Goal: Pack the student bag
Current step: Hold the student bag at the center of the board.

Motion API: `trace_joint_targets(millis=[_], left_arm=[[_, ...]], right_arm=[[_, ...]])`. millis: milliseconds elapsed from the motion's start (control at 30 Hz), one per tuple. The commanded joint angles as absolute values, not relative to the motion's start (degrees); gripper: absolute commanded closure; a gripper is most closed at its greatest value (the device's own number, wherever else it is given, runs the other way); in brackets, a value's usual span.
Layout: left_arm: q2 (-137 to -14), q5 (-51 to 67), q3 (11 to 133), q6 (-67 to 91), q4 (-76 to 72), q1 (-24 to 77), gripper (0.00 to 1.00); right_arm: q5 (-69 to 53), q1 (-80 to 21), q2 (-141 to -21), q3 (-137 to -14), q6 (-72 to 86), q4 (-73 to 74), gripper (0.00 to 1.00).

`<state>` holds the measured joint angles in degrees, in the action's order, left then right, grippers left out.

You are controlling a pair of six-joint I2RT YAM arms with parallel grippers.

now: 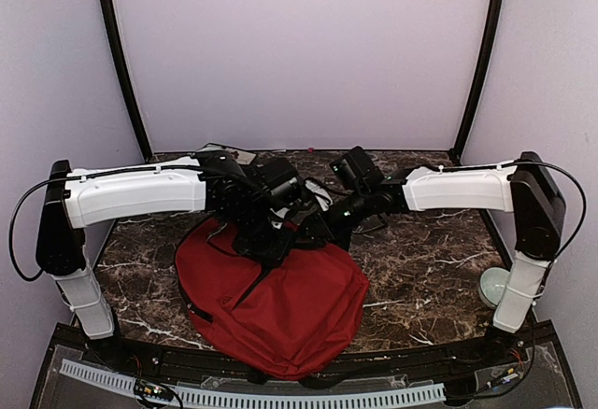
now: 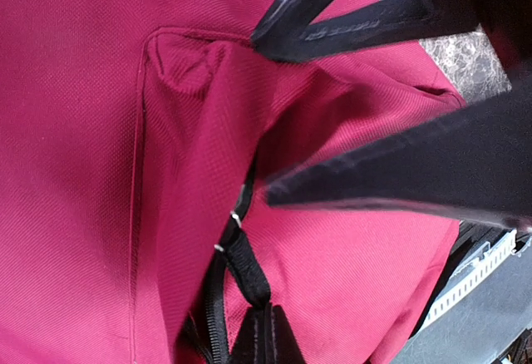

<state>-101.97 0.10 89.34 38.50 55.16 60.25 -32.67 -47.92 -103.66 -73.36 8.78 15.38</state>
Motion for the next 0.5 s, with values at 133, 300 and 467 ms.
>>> trace_joint_targets(millis=[133,300,467], left_arm=[[-98.5,-0.4,90.5,37.5,57.7,60.1,1.0],[-97.8,0.0,89.4,37.8,57.3,60.1,1.0],[-97.3,0.1,88.4,37.8,57.6,60.1,1.0]], right_arm=[[-38.9,-48.2,-105.6,-74.6,10.2,10.1,0.81],[-41.2,-48.2,-105.2,-73.5,10.6,9.1,1.0],[-40.2,-48.1,-104.4,-73.8,11.0,8.8,1.0]])
